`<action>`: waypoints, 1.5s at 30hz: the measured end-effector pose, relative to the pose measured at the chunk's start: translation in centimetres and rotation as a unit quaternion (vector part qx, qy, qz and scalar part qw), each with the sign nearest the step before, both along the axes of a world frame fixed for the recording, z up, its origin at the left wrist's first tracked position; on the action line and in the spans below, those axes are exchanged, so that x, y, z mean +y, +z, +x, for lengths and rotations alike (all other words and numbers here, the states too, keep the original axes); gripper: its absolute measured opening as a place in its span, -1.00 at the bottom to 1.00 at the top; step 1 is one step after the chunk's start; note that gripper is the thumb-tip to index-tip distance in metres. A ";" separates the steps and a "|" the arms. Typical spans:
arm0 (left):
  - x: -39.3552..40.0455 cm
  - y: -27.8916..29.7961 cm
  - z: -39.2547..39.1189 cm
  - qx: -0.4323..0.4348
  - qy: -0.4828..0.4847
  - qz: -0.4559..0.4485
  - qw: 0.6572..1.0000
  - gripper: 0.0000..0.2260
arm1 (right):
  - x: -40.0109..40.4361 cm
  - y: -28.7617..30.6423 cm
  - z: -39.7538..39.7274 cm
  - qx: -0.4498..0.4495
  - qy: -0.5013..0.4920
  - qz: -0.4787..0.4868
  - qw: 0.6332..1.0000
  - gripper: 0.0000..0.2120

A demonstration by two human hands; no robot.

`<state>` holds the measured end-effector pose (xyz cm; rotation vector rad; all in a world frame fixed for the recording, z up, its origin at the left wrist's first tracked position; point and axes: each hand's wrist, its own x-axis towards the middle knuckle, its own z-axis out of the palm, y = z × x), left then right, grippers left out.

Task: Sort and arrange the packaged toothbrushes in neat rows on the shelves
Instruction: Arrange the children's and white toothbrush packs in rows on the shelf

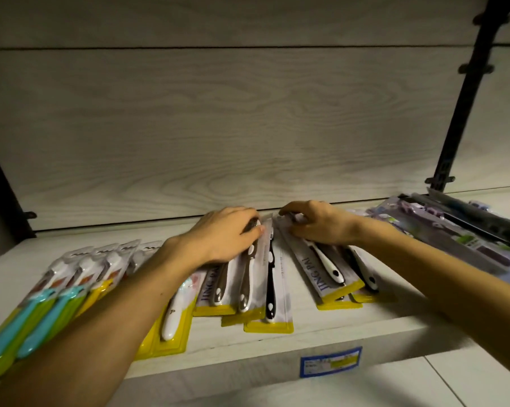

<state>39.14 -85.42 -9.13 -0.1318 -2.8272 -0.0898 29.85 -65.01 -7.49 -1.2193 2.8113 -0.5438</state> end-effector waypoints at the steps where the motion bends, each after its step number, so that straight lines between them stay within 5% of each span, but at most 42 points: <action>1: 0.4 0.0 0.0 0.012 0.003 -0.015 1.000 -0.67 | 0.4 0.1 -0.1 -0.004 0.002 -0.005 1.000 -0.55; 15: -0.7 1.9 0.2 0.021 0.071 -0.021 0.997 -0.77 | 0.8 -0.1 0.0 0.006 -0.013 -0.230 0.973 -0.75; 33: 0.3 0.6 0.1 0.072 -0.025 -0.035 0.996 -0.75 | 1.4 -0.8 0.2 0.091 -0.004 -0.110 0.990 -0.72; 39: 1.7 0.0 0.2 0.021 -0.020 0.000 1.000 -0.51 | 1.3 -0.9 0.6 0.109 -0.017 -0.113 0.988 -0.73; 45: 2.1 -0.2 -0.3 0.012 -0.004 0.145 0.989 -0.65 | 1.4 -0.6 0.7 0.073 -0.009 -0.110 0.991 -0.71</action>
